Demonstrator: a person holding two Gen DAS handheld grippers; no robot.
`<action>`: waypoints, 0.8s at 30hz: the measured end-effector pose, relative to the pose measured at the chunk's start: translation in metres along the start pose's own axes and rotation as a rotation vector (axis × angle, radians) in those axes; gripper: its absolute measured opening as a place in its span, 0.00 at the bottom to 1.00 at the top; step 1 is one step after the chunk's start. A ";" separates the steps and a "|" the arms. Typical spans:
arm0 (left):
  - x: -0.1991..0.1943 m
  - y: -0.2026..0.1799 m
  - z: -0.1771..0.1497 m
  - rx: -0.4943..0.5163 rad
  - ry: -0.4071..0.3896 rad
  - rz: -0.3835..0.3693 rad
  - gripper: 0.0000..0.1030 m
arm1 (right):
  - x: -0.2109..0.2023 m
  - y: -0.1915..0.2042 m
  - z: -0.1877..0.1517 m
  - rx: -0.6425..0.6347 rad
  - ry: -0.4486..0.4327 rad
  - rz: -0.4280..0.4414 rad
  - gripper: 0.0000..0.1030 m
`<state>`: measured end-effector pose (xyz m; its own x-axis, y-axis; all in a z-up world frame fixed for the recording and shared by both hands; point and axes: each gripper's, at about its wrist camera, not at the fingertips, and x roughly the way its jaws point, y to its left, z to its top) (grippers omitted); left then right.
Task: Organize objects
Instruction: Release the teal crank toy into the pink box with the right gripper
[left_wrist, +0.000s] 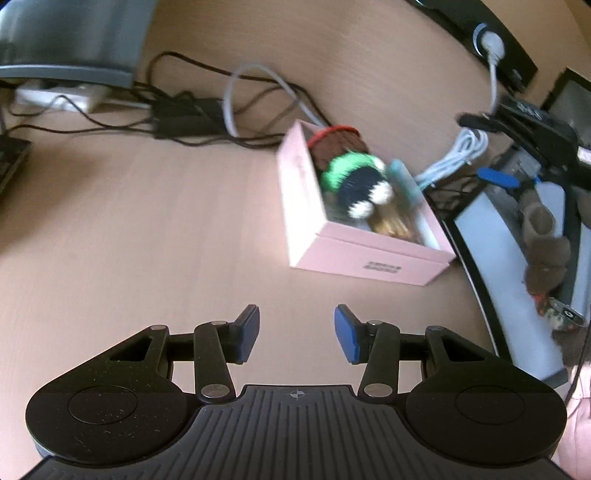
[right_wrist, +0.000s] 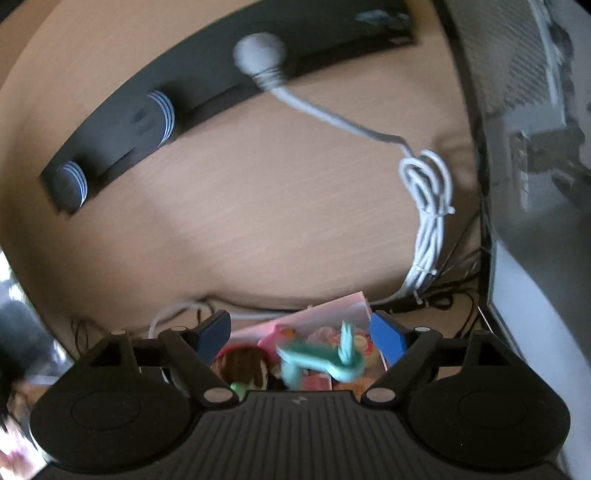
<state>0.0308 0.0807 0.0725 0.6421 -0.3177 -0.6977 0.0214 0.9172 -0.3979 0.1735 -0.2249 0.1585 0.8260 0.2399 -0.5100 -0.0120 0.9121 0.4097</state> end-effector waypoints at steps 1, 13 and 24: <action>-0.002 0.005 0.002 -0.010 -0.004 0.004 0.48 | -0.004 -0.007 0.000 0.019 -0.005 0.006 0.82; 0.042 -0.014 0.067 0.018 -0.019 -0.044 0.48 | -0.024 -0.043 -0.087 -0.212 0.110 -0.180 0.76; 0.094 -0.006 0.092 0.050 0.038 0.190 0.79 | 0.001 -0.013 -0.127 -0.463 0.140 -0.170 0.65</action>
<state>0.1620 0.0673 0.0641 0.6087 -0.1459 -0.7799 -0.0586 0.9720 -0.2275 0.1035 -0.1941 0.0569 0.7547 0.0885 -0.6501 -0.1584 0.9861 -0.0496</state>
